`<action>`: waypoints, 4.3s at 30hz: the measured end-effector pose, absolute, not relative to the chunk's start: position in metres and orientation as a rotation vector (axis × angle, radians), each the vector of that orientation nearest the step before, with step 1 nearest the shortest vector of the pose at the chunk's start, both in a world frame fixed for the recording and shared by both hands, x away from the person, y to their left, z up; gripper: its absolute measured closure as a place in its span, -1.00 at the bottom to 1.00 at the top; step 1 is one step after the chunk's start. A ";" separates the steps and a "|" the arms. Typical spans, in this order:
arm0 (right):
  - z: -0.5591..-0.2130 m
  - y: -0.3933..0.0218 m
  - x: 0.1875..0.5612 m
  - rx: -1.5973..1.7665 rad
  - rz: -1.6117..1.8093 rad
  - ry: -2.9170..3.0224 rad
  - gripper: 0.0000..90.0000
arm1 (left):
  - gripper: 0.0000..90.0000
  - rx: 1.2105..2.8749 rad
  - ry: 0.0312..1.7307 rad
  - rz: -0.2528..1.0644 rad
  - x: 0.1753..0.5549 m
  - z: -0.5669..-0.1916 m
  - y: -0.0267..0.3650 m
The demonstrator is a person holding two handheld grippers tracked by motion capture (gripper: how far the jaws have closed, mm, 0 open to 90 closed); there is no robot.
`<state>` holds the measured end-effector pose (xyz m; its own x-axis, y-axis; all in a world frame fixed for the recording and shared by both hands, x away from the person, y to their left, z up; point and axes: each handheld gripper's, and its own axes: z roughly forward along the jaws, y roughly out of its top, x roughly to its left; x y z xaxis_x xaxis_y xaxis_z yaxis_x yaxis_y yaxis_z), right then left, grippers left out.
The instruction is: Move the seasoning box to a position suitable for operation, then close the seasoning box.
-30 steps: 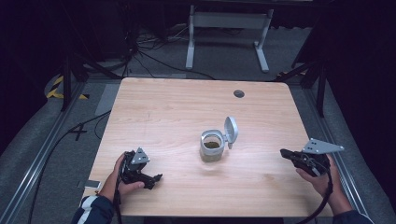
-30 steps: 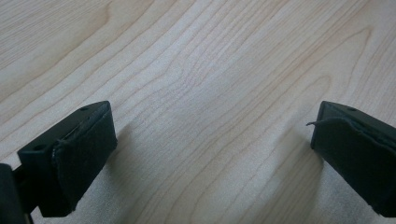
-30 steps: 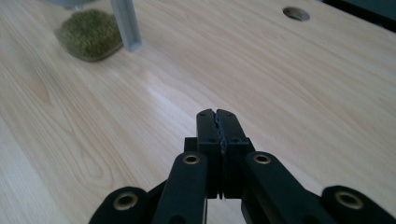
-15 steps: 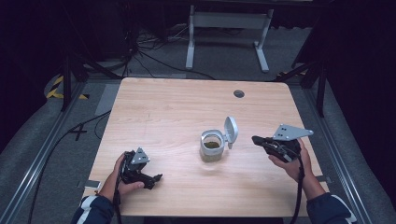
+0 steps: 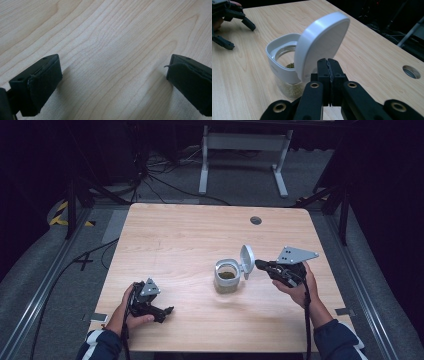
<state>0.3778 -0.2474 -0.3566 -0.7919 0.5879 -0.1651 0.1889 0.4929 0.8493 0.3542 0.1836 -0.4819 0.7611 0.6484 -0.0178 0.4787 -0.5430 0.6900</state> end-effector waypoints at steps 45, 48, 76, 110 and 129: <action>-0.355 -0.236 0.366 0.569 1.224 2.326 0.98 | -1.00 2.261 0.809 0.301 0.356 -0.482 0.185; -0.353 -0.241 0.364 0.560 1.219 2.315 0.98 | -1.00 2.260 0.807 0.305 0.356 -0.482 0.185; -0.350 -0.283 0.346 0.632 1.143 2.291 0.73 | -1.00 2.267 0.796 0.299 0.357 -0.482 0.185; -0.446 -0.394 0.295 0.906 1.035 2.305 -0.32 | -1.00 2.268 0.796 0.300 0.357 -0.482 0.185; -0.468 -0.410 0.292 1.056 1.030 2.349 -0.46 | -1.00 2.263 0.804 0.300 0.356 -0.482 0.185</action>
